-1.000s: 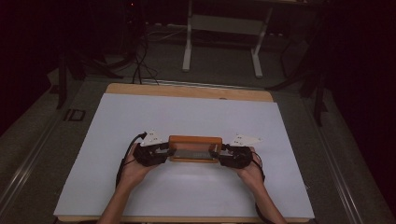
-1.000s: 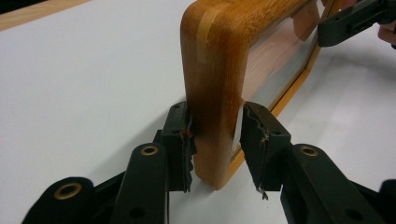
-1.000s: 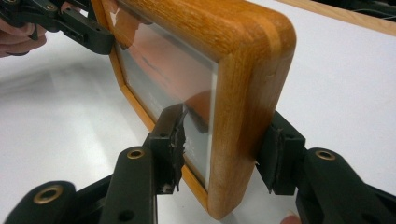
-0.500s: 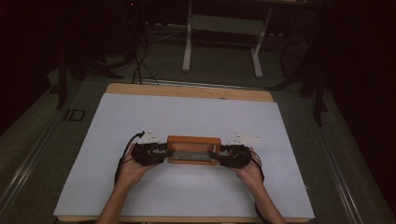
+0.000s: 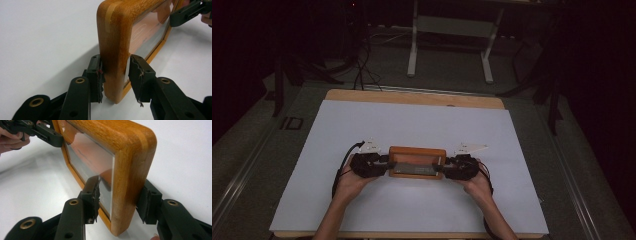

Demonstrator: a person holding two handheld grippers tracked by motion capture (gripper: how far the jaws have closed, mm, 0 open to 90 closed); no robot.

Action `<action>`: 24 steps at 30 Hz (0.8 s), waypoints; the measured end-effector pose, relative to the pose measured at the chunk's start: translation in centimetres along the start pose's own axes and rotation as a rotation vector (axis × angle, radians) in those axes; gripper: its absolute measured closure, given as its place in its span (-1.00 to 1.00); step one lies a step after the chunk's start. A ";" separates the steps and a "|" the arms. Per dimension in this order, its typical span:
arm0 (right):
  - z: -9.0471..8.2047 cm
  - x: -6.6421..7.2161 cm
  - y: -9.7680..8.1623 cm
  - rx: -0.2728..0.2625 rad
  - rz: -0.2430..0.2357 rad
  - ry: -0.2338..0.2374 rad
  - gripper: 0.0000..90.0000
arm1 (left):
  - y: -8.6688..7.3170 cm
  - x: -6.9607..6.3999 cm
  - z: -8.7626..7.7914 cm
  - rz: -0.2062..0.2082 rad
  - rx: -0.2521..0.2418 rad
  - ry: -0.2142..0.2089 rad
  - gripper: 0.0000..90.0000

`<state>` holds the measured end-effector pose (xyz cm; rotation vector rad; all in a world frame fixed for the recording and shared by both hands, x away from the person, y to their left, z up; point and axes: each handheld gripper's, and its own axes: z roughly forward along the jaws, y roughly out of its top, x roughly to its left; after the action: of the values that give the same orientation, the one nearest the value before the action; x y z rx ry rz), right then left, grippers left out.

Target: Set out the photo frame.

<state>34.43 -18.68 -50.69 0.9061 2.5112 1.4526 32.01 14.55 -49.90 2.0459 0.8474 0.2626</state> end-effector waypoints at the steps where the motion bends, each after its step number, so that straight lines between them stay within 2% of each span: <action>1: 0.1 0.0 0.0 0.001 -0.002 0.002 0.26 | 0.0 0.0 0.0 -0.002 0.004 -0.003 0.42; 10: 0.2 -0.2 0.1 0.010 0.018 0.029 0.25 | -0.2 0.1 -0.3 -0.007 0.008 -0.019 0.44; 16: 0.2 -0.3 0.1 0.011 0.031 0.057 0.25 | -0.3 0.4 -0.5 -0.009 0.015 -0.051 0.46; 20: 0.4 -0.6 0.0 0.005 0.042 0.050 0.26 | -0.3 0.5 0.0 -0.014 0.006 -0.017 0.43; 24: 0.5 -0.8 -0.1 0.000 0.049 0.048 0.26 | -0.3 0.5 0.1 -0.012 0.009 -0.015 0.42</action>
<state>35.22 -18.72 -51.21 0.9510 2.5397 1.5062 32.28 14.99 -50.27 2.0480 0.8528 0.2372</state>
